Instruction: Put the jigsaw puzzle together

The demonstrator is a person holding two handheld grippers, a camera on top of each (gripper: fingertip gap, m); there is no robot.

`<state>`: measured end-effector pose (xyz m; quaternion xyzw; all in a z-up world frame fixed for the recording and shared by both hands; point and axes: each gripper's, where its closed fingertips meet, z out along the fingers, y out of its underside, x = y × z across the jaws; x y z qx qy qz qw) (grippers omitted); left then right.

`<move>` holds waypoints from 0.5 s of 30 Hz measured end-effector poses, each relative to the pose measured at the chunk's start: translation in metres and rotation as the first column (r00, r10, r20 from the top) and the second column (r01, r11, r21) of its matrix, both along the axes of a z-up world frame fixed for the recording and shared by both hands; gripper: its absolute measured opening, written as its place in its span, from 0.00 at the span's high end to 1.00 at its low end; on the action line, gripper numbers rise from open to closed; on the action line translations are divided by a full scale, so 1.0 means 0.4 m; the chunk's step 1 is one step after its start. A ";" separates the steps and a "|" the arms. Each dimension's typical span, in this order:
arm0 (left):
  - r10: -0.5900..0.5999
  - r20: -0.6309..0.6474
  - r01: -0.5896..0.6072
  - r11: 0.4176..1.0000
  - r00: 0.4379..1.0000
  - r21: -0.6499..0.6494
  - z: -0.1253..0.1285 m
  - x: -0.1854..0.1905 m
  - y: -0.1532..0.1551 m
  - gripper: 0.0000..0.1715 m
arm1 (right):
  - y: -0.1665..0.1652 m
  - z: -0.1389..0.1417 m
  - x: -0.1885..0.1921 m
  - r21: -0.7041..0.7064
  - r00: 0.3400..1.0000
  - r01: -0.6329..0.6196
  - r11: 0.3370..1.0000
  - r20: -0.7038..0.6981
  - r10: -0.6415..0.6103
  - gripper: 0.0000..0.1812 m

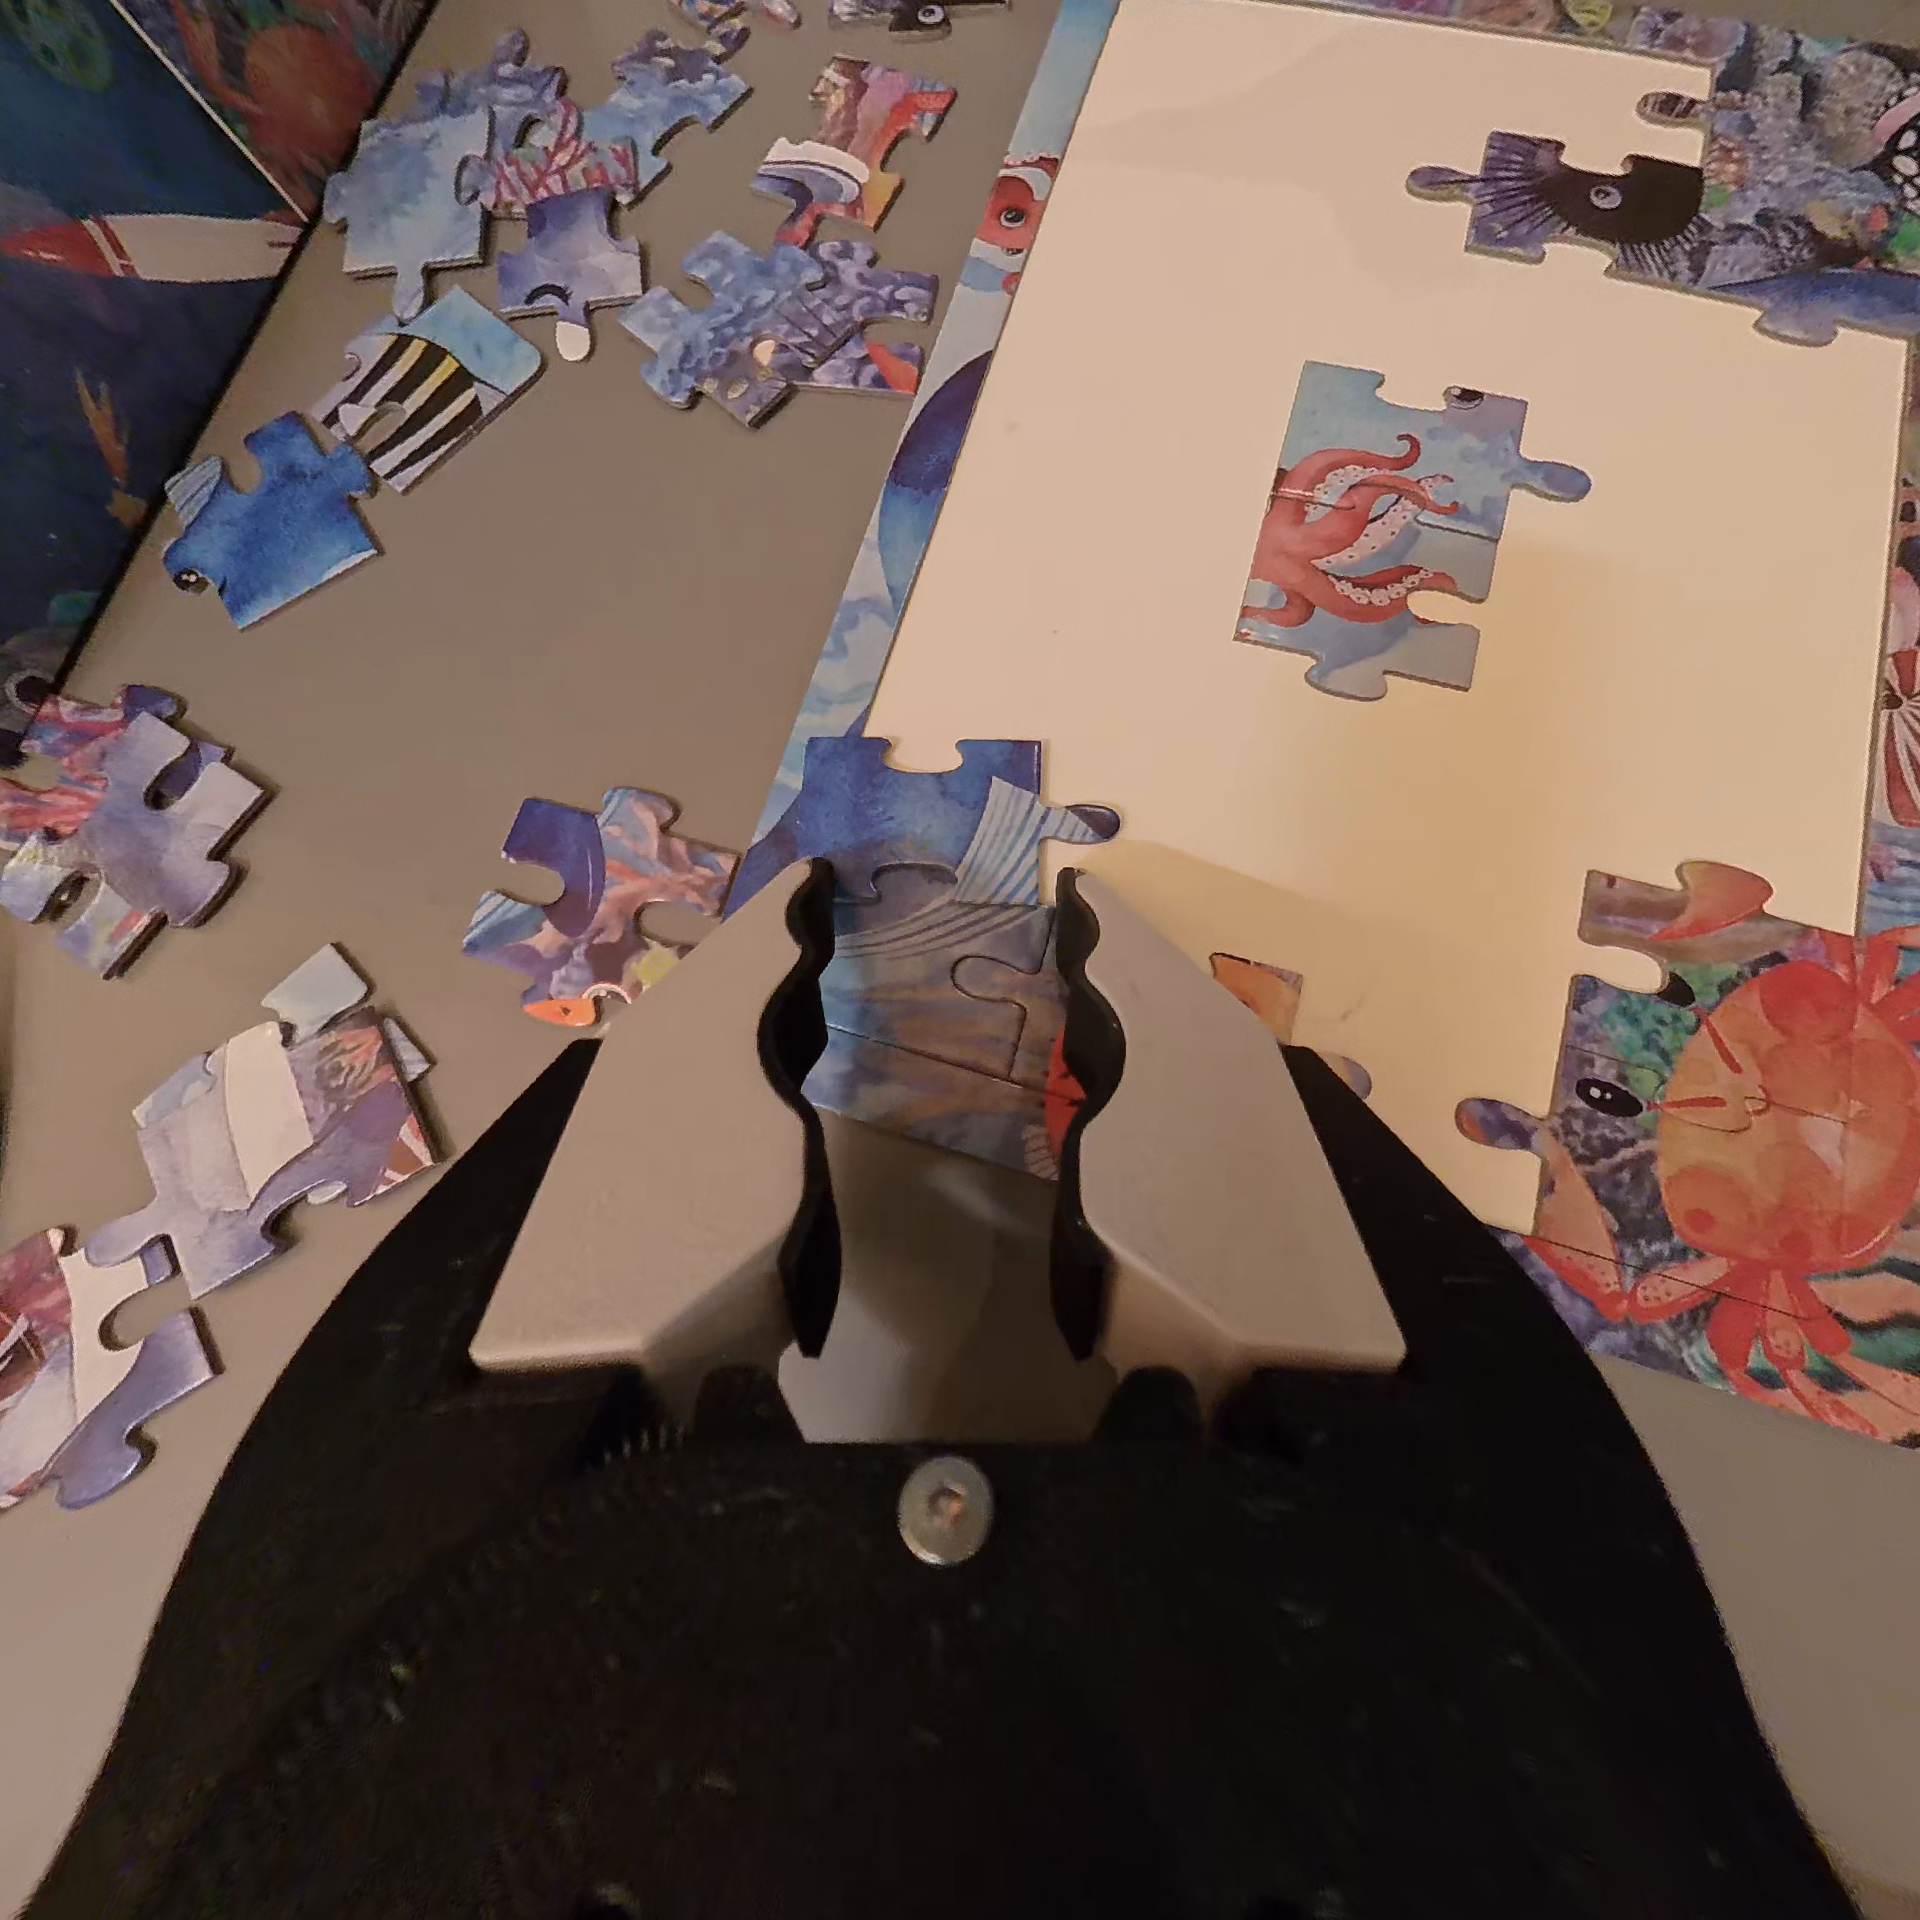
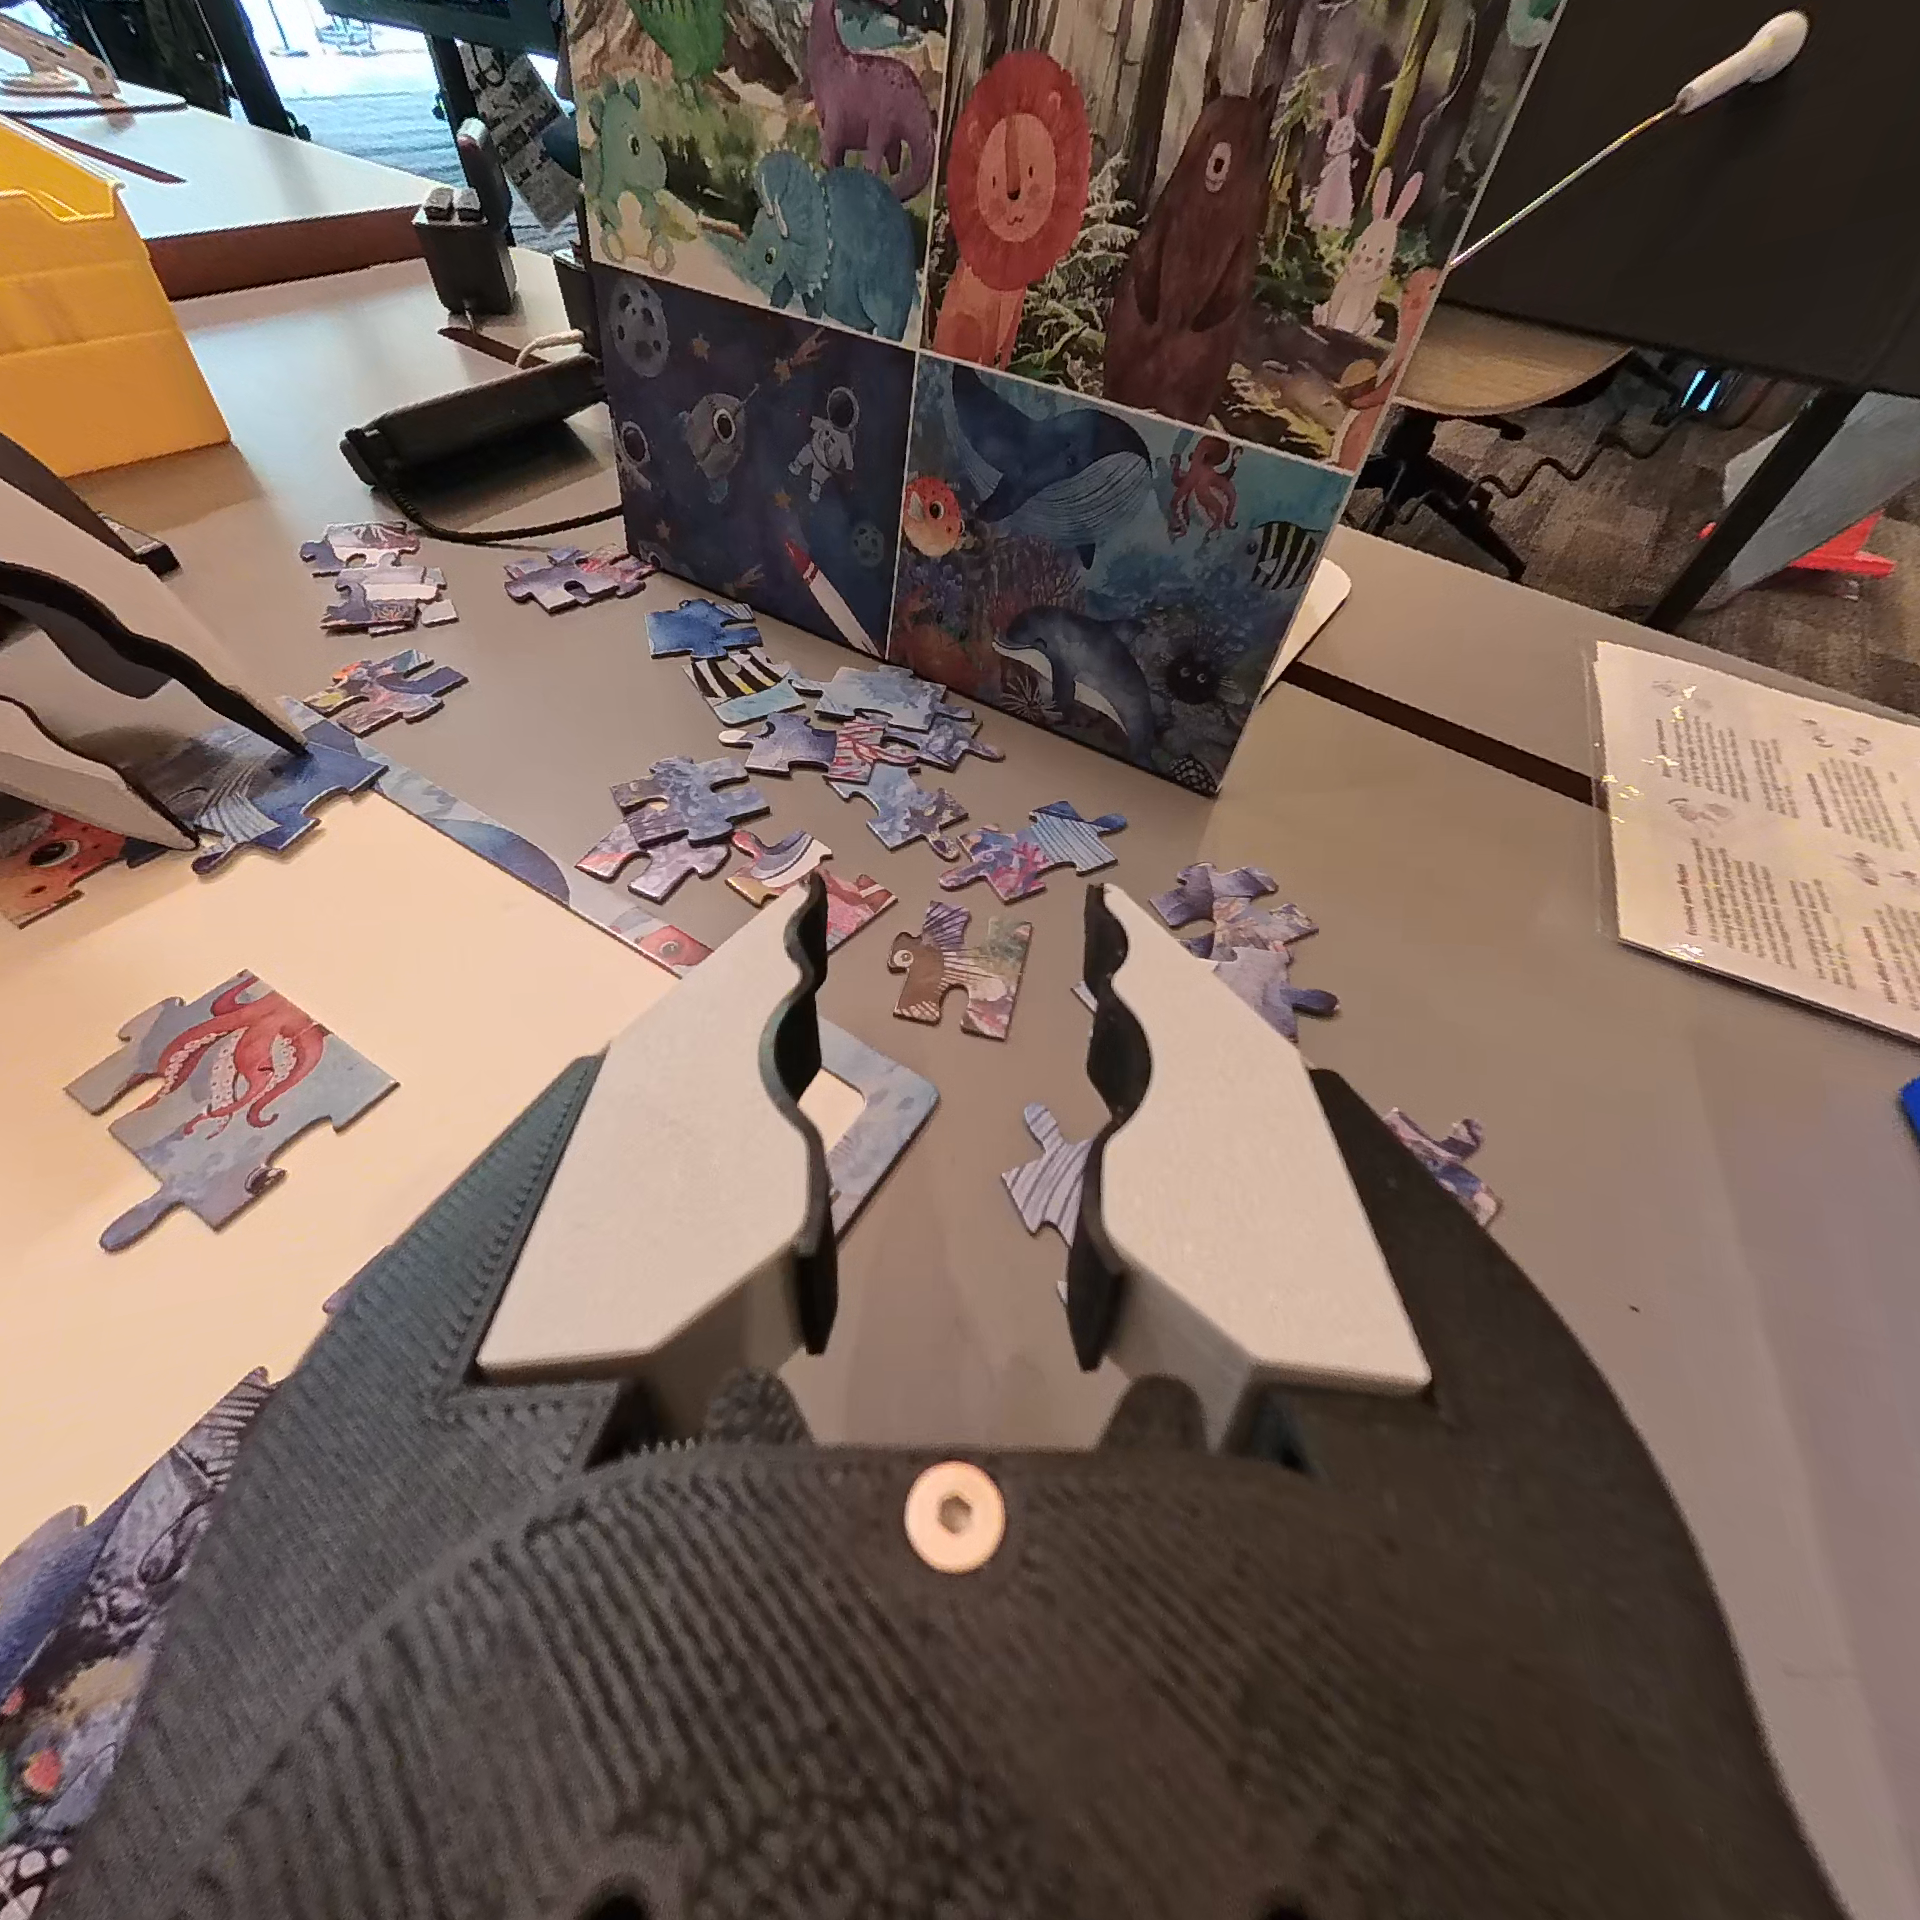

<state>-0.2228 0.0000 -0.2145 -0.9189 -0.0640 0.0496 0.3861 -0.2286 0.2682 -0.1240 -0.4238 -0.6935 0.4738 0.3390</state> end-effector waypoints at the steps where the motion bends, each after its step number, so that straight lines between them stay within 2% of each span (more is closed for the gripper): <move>1: -0.003 -0.002 0.003 1.000 1.000 0.000 0.000 0.001 0.001 0.77 | 0.000 0.000 0.001 0.000 1.000 -0.001 1.000 0.001 0.001 0.73; 5: -0.001 -0.023 0.001 1.000 1.000 0.000 0.005 -0.007 -0.012 0.74 | -0.023 0.012 0.006 -0.012 0.999 -0.032 0.999 -0.008 0.032 0.72; 8: 0.034 -0.007 -0.034 0.999 0.999 0.040 0.028 -0.026 -0.030 0.74 | -0.084 0.005 0.033 -0.026 0.989 -0.147 0.989 0.017 0.148 0.62; 13: 0.067 -0.020 -0.067 0.997 0.998 0.033 0.033 -0.043 -0.045 0.75 | -0.303 -0.012 0.055 -0.051 0.932 -0.357 0.933 0.047 0.359 0.61; 15: 0.084 -0.033 -0.083 0.996 0.996 0.020 0.029 -0.053 -0.051 0.79 | -0.397 -0.017 0.053 -0.022 0.896 -0.436 0.900 0.088 0.436 0.61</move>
